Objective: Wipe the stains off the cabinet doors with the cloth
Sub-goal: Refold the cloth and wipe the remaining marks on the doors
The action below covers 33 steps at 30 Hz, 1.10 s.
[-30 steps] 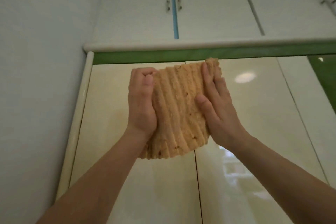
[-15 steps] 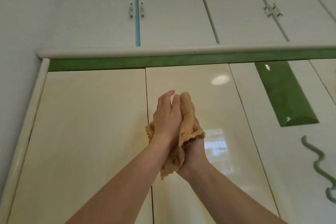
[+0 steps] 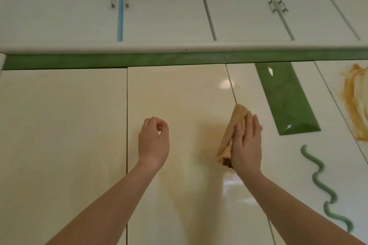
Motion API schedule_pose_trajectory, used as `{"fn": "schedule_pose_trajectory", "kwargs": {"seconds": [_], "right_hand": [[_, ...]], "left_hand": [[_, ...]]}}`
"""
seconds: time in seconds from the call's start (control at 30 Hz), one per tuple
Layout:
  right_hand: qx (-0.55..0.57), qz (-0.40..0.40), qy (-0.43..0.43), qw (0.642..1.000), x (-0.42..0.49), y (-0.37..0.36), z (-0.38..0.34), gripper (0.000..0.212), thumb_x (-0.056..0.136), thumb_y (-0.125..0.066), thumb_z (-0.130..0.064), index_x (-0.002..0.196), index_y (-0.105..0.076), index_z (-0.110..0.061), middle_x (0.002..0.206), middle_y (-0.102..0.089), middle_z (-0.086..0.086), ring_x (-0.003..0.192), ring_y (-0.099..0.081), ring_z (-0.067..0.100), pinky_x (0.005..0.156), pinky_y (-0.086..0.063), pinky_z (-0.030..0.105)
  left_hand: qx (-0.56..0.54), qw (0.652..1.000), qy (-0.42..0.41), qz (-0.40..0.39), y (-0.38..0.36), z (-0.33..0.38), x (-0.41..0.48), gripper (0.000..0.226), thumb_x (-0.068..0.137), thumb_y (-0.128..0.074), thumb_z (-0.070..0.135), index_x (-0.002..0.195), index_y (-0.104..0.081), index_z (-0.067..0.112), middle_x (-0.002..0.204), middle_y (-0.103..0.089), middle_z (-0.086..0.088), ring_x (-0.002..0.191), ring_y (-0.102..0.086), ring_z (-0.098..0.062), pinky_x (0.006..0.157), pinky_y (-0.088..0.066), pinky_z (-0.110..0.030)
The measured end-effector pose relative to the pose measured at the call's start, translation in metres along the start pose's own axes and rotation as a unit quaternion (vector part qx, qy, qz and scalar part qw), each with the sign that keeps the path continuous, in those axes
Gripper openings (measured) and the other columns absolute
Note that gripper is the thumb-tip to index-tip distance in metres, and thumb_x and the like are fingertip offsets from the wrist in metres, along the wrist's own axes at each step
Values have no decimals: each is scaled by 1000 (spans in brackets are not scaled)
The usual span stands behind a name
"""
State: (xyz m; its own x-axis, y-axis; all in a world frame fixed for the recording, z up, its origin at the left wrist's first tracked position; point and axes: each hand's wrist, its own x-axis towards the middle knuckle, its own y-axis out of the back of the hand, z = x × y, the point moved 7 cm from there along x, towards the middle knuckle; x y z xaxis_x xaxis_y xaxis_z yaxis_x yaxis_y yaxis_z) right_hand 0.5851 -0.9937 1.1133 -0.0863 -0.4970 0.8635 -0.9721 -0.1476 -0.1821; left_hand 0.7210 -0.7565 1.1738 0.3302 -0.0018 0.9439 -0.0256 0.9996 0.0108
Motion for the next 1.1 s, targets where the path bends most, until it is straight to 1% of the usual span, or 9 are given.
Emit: {"fn": "schedule_pose_trajectory", "kwargs": {"seconds": [0.1,0.2,0.3,0.43,0.53,0.7,0.83,0.93,1.1], "right_hand": [[-227,-53,-62,970,-4,-35,51,63,106,-5,-53,160,17,-29,172,12,5,159,12,24,129,4,48],[-244,-45,-68,966,-21,-84,46,63,105,-6,-48,157,24,-27,170,19,10,156,22,29,127,6,54],[-241,-79,110,961,-61,-153,-20,73,102,-18,-52,165,2,-23,171,15,12,156,21,32,126,1,57],[-242,-279,414,832,-173,-243,-93,66,104,-24,-58,162,-25,-25,171,-11,12,157,17,34,126,1,59],[-217,-292,476,801,-167,-236,-80,64,102,-27,-59,159,-35,-30,170,-21,7,157,-8,34,127,-4,55],[-277,-82,107,952,25,-120,1,70,98,-11,-66,162,4,-42,172,13,-4,158,14,24,126,-1,56],[-211,-8,-128,969,48,-92,4,71,101,-11,-62,163,6,-33,172,13,0,157,18,29,126,7,57],[-229,-71,79,968,-7,-194,-89,69,103,-22,-60,164,1,-36,172,14,-1,155,24,31,123,13,59],[-264,-315,506,758,-181,-315,-180,58,103,-35,-57,155,-39,-32,164,-34,5,155,-7,33,123,5,61]], "left_hand": [[3,1000,10,-14,1,-14,-1,15,101,-49,16,94,-62,19,101,-55,10,98,-56,-12,79,-41,-21],[5,1000,0,-12,14,-32,0,14,101,-51,15,93,-62,19,102,-57,7,92,-55,-2,69,-36,-8],[-2,1000,-9,11,32,-46,9,13,99,-53,11,93,-64,15,101,-60,3,83,-54,5,68,-37,-4],[-31,999,-21,38,48,-56,18,14,97,-53,8,91,-63,17,97,-64,1,83,-56,-2,74,-42,-15],[-18,999,-34,14,46,-63,24,17,97,-53,10,89,-63,20,96,-64,4,80,-55,-1,71,-41,-13],[-53,998,-37,3,60,-72,42,20,98,-53,10,86,-63,23,98,-64,-5,82,-56,-14,66,-39,-11],[-50,997,-52,-35,79,-73,55,15,98,-55,12,89,-66,17,95,-64,-2,86,-59,-26,66,-41,-11],[-66,996,-60,-23,95,-77,64,18,96,-55,10,85,-65,19,86,-66,5,84,-61,-22,75,-45,-27],[-105,991,-77,7,108,-74,71,21,96,-51,7,83,-63,17,78,-66,0,71,-59,-11,71,-48,-29]]}}
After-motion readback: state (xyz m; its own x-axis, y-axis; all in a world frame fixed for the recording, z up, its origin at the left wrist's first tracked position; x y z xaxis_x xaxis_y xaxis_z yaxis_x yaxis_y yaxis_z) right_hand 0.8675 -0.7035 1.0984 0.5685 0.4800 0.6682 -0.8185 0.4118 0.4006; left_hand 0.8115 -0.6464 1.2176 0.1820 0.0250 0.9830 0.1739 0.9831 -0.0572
